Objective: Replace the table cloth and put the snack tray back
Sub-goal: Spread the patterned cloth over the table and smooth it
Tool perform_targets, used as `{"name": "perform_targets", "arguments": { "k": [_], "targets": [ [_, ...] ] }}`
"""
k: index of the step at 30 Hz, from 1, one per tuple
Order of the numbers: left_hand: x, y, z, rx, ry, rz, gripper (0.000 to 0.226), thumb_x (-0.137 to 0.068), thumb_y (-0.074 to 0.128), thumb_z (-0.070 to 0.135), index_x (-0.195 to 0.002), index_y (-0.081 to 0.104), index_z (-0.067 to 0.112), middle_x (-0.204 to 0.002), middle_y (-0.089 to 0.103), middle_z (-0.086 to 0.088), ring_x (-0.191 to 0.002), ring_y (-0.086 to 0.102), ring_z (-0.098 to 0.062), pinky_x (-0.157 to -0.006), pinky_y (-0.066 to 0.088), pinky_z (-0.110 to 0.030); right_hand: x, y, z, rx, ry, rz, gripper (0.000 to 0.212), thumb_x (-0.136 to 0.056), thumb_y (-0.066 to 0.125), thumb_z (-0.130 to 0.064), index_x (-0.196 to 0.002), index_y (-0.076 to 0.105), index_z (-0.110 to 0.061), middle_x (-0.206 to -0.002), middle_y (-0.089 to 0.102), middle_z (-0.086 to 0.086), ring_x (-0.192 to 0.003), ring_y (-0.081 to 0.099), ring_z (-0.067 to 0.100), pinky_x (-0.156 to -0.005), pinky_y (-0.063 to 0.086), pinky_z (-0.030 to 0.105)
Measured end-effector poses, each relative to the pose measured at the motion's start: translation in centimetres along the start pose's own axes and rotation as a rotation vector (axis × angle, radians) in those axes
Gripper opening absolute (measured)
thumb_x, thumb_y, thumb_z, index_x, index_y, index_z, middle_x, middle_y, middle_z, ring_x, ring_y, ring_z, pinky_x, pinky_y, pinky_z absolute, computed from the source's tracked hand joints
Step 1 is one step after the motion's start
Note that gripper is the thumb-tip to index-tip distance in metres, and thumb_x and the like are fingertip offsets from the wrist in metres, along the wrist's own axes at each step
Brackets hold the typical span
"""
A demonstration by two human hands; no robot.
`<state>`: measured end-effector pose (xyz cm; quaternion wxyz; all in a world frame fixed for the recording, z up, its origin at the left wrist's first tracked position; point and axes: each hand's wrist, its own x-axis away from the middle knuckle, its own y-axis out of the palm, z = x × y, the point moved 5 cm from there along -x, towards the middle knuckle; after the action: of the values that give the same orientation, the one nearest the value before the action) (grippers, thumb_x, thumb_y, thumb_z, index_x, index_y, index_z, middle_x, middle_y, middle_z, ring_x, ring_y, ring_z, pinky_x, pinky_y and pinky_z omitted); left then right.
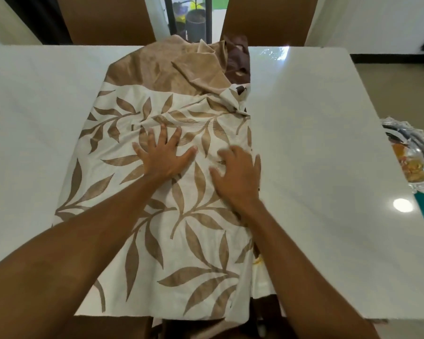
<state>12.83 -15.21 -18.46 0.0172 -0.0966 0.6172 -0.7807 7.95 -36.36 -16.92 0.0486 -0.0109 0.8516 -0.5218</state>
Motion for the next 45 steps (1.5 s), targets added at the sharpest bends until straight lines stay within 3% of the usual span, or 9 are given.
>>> {"name": "perform_targets", "arguments": {
  "k": [5, 11, 17, 21, 28, 32, 40, 43, 45],
  "targets": [
    [6.8, -1.5, 1.7, 0.412, 0.297, 0.204, 0.06, -0.09, 0.048, 0.064, -0.127, 0.062, 0.018, -0.129, 0.061, -0.004, -0.123, 0.052, -0.024, -0.106, 0.039, -0.051, 4.6, -0.1, 1.8, -0.244, -0.037, 0.023, 0.046, -0.098, 0.043, -0.044, -0.14, 0.054, -0.026, -0.156, 0.044, 0.002, -0.145, 0.038, 0.023, -0.123, 0.02, 0.05],
    [22.8, 1.4, 8.0, 0.405, 0.412, 0.263, 0.022, -0.085, 0.069, 0.041, -0.095, 0.071, 0.021, -0.097, 0.061, 0.004, -0.092, 0.053, -0.015, -0.079, 0.044, -0.037, 5.7, -4.3, 4.3, -0.924, 0.383, 0.125, 0.027, -0.097, 0.054, -0.014, -0.117, 0.071, -0.018, -0.119, 0.07, -0.005, -0.113, 0.063, 0.011, -0.104, 0.051, 0.039],
    [29.1, 3.3, 10.4, 0.197, 0.125, 0.051, 0.044, -0.084, 0.047, 0.07, -0.091, 0.058, 0.028, -0.09, 0.051, 0.009, -0.086, 0.046, -0.013, -0.078, 0.04, -0.038, 15.0, -6.2, 5.0, -0.799, 0.485, 0.267, 0.016, -0.097, 0.059, -0.018, -0.099, 0.073, -0.026, -0.096, 0.073, -0.013, -0.088, 0.068, 0.006, -0.083, 0.059, 0.036],
    [30.2, 2.1, 11.4, 0.095, 0.158, -0.062, 0.037, -0.094, 0.034, 0.053, -0.085, 0.055, 0.024, -0.093, 0.059, 0.004, -0.09, 0.053, -0.019, -0.085, 0.042, -0.045, 21.6, -5.3, 4.6, -0.641, 0.419, 0.247, 0.013, -0.097, 0.062, -0.017, -0.101, 0.072, -0.024, -0.1, 0.069, -0.012, -0.09, 0.064, 0.001, -0.084, 0.058, 0.034],
    [28.0, 0.2, 7.2, 1.038, -0.4, -0.223, 0.026, -0.096, 0.04, 0.027, -0.103, 0.059, 0.011, -0.098, 0.063, -0.004, -0.095, 0.06, -0.023, -0.088, 0.05, -0.041, 25.2, -4.1, 3.6, -0.246, 0.228, 0.115, 0.027, -0.09, 0.063, -0.013, -0.116, 0.07, -0.015, -0.133, 0.059, 0.005, -0.121, 0.052, 0.023, -0.102, 0.046, 0.034],
    [27.3, -1.6, 3.1, 1.127, -0.57, -0.181, 0.04, -0.103, 0.037, 0.038, -0.128, 0.057, 0.013, -0.124, 0.061, -0.004, -0.108, 0.057, -0.022, -0.098, 0.049, -0.04, 24.2, -5.2, 2.1, -0.1, 0.338, 0.061, 0.04, -0.086, 0.059, -0.007, -0.124, 0.068, -0.016, -0.144, 0.05, 0.011, -0.128, 0.047, 0.032, -0.103, 0.048, 0.044],
    [25.1, -4.8, -0.9, 0.598, -0.106, -0.583, 0.086, -0.063, 0.08, 0.065, -0.135, 0.059, 0.021, -0.135, 0.061, 0.0, -0.117, 0.059, -0.019, -0.1, 0.05, -0.035, 23.9, 0.3, -4.7, -0.103, 0.033, -0.012, 0.05, -0.097, 0.052, -0.037, -0.142, 0.053, -0.016, -0.154, 0.043, 0.014, -0.143, 0.038, 0.031, -0.118, 0.034, 0.048],
    [23.9, -6.3, -3.6, 0.195, -0.051, -0.475, 0.053, -0.091, 0.063, 0.035, -0.138, 0.054, 0.012, -0.137, 0.058, -0.013, -0.123, 0.055, -0.031, -0.104, 0.046, -0.042, 23.9, 1.6, -4.4, 0.051, 0.057, -0.108, 0.06, -0.1, 0.036, -0.055, -0.155, 0.036, -0.03, -0.167, 0.022, 0.008, -0.156, 0.013, 0.028, -0.126, 0.012, 0.046],
    [23.5, -8.0, -5.0, 0.384, -0.116, -0.367, 0.038, -0.099, 0.052, 0.027, -0.132, 0.059, 0.009, -0.126, 0.063, -0.013, -0.116, 0.058, -0.032, -0.1, 0.048, -0.042, 23.6, 1.2, -4.1, 0.064, 0.052, -0.109, 0.062, -0.1, 0.034, -0.058, -0.156, 0.031, -0.033, -0.168, 0.019, 0.007, -0.156, 0.011, 0.028, -0.125, 0.01, 0.047]
  ]
}}
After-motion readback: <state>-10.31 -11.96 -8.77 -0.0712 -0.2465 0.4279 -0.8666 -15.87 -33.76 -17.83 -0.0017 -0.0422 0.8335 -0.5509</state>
